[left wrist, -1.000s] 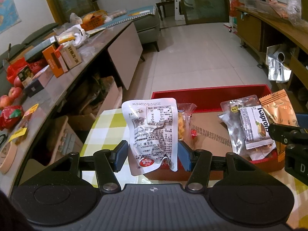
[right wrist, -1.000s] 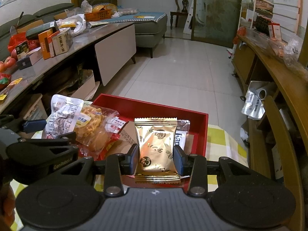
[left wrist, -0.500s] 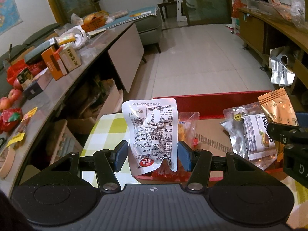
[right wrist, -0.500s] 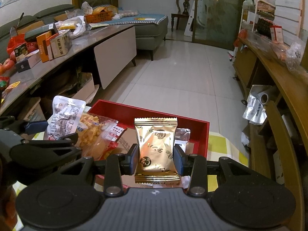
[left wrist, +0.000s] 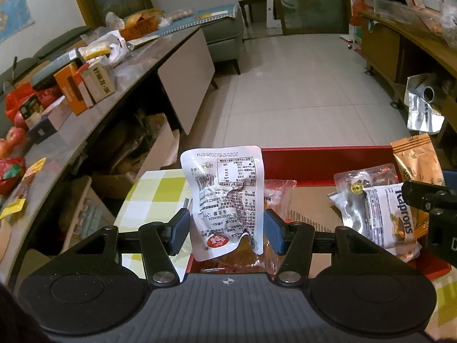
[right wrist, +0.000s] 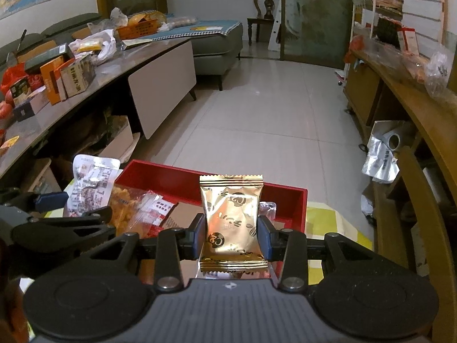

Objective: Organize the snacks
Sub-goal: 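Lift both held packets and carry them over the red box, then lower both packets into the red box and open both tools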

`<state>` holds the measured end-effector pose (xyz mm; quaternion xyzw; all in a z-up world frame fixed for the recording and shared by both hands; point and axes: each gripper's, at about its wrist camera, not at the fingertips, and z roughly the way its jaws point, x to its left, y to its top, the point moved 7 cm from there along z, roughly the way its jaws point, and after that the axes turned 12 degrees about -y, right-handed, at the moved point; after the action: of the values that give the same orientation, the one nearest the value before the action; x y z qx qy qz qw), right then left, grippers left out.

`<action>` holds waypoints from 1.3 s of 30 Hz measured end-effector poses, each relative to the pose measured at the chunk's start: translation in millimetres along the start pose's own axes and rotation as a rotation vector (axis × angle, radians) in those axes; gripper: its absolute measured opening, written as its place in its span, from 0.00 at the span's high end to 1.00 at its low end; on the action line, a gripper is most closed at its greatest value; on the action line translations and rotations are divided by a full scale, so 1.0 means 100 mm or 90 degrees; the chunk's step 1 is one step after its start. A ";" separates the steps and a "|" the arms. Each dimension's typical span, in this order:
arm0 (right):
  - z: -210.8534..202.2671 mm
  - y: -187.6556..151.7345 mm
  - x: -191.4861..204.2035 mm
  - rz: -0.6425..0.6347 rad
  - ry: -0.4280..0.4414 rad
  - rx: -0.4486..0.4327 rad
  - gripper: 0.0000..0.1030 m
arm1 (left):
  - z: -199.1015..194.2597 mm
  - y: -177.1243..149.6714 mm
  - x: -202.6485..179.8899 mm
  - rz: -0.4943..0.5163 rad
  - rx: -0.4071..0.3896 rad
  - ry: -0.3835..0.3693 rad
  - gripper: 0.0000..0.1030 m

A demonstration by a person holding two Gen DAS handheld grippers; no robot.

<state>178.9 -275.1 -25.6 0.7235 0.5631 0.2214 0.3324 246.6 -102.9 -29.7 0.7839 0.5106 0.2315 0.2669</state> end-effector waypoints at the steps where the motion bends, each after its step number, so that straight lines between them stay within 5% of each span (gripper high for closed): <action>1: 0.02 0.01 0.00 0.003 0.002 0.000 0.52 | 0.02 0.01 0.00 -0.003 0.001 -0.001 0.38; 39: 0.50 -0.06 -0.05 0.013 0.010 0.034 0.52 | 0.38 0.10 -0.23 0.028 0.016 0.024 0.38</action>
<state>208.6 -291.0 -63.6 0.7361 0.5637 0.2155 0.3064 269.1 -134.4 -53.8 0.7939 0.5006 0.2456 0.2425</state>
